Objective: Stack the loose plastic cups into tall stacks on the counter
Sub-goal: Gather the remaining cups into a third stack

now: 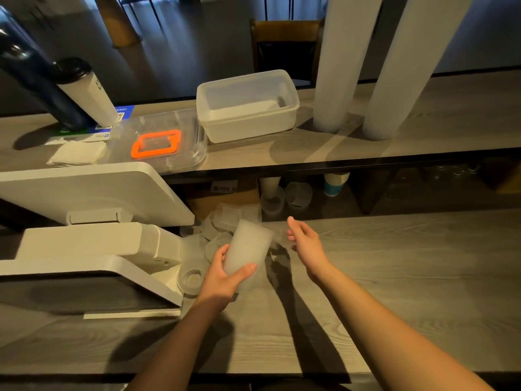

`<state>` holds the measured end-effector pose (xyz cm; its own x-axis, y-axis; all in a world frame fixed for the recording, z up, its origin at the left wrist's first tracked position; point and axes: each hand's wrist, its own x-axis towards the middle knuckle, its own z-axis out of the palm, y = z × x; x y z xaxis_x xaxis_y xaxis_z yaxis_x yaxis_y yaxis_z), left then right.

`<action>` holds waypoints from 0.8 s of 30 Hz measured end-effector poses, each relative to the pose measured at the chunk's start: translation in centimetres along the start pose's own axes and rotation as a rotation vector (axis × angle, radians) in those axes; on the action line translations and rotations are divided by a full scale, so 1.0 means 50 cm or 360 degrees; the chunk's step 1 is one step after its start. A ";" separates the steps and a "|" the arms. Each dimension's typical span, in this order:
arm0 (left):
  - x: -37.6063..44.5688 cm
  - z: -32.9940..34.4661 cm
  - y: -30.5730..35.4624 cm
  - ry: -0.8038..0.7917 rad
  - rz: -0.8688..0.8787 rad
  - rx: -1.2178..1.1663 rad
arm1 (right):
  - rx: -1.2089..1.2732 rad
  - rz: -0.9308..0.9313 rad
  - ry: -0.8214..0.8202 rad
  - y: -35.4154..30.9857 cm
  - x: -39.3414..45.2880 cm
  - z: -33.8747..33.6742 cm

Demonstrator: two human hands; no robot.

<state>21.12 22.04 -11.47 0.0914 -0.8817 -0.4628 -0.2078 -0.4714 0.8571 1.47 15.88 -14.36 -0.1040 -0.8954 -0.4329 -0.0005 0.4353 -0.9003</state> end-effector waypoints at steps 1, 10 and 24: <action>0.005 -0.003 0.001 0.0017 0.0006 0.0006 | -0.0033 0.0026 0.0053 0.007 0.018 0.000; 0.011 -0.032 0.001 -0.0015 0.0022 0.0024 | -0.0429 0.0343 0.0002 0.079 0.134 0.040; 0.028 -0.061 -0.026 0.0117 -0.0049 -0.0024 | -0.0709 0.0074 -0.0177 0.131 0.189 0.043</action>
<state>24.47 21.37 -12.54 0.1687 -0.8656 -0.4715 -0.1891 -0.4979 0.8464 2.61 10.06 -24.46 -0.0064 -0.8679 -0.4966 -0.4283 0.4512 -0.7829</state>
